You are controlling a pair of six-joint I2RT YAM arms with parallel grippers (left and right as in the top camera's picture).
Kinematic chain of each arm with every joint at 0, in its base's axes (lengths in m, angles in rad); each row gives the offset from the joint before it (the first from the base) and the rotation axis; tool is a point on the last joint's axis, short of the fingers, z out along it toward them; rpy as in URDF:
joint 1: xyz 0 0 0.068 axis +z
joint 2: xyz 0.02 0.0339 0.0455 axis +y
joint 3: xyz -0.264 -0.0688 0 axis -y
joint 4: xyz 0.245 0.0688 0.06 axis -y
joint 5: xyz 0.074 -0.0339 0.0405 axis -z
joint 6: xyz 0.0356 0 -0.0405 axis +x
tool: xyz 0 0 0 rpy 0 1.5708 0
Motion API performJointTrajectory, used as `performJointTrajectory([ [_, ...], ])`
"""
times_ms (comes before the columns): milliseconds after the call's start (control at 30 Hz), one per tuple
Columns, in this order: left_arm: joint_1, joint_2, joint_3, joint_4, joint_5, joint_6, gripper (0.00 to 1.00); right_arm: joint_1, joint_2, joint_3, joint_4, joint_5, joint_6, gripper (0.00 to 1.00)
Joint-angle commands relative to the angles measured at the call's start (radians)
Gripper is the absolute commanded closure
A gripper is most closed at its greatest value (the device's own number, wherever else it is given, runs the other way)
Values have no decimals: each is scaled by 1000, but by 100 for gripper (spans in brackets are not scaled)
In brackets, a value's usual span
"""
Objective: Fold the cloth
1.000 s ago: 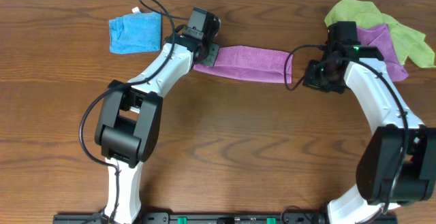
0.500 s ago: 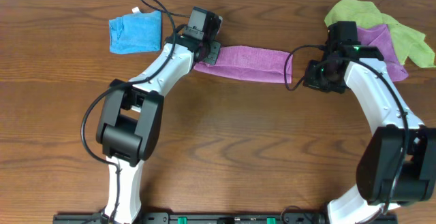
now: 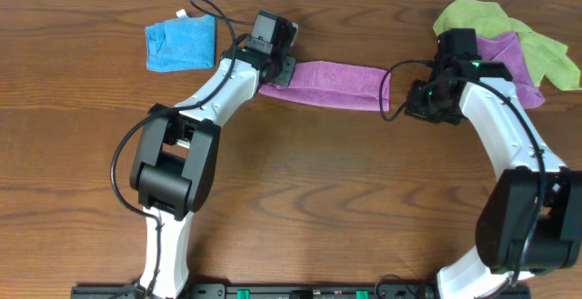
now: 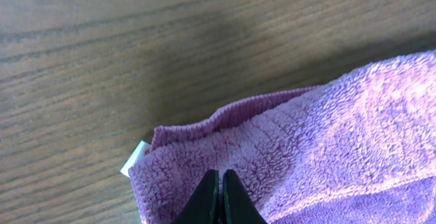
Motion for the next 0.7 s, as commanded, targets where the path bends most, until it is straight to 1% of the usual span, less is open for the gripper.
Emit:
performJointTrajectory([
  [0,2,14,45,-13,20,-27,95,9,-24,16,3,18,-8,98],
  [200,-4,0,179,-193,22,-34,94,8,-24,16,3,18,-8,98],
  [333,-4,-6,189,-327,41,-93,94,8,-24,16,3,18,-8,98],
  [433,-5,-7,188,-367,61,-87,94,8,-24,16,3,18,-8,98],
  [533,2,-8,186,-400,135,-87,94,9,-24,16,3,18,-8,98],
  [667,12,-14,171,-430,146,-90,94,9,-24,16,3,18,-6,98],
])
